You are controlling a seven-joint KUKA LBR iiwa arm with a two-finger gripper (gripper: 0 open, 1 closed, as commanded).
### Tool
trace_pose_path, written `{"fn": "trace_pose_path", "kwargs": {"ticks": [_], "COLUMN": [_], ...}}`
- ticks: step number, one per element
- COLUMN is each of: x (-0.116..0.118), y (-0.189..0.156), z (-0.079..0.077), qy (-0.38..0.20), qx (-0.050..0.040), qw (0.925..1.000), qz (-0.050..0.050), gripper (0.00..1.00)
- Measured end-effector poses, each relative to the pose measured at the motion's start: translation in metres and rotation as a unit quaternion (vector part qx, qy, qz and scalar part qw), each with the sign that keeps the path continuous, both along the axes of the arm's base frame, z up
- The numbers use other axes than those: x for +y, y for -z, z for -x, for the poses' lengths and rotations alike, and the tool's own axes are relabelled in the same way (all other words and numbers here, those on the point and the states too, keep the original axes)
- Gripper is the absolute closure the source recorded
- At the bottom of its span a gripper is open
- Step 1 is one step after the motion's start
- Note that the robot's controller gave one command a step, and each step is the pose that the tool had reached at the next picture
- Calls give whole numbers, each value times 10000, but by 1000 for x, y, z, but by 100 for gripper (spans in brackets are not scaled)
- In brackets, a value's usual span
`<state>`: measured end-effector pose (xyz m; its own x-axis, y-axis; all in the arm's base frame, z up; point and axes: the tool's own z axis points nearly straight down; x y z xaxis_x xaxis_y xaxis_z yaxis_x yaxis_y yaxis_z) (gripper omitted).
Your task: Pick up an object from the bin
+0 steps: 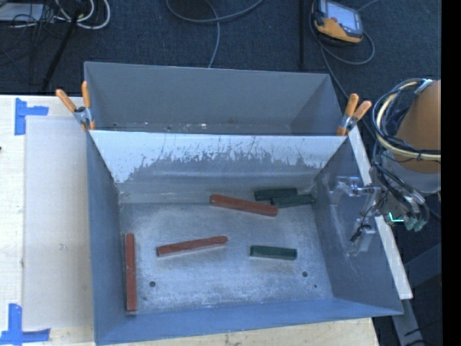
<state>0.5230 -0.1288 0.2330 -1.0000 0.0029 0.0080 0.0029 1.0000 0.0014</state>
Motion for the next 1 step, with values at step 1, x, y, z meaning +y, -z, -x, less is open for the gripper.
{"fn": "trace_pose_path", "kwargs": {"ticks": [1], "x": [42], "y": [168], "z": [23], "qy": [107], "qx": [7], "qw": [9999], "qz": [-5], "gripper": [0]}}
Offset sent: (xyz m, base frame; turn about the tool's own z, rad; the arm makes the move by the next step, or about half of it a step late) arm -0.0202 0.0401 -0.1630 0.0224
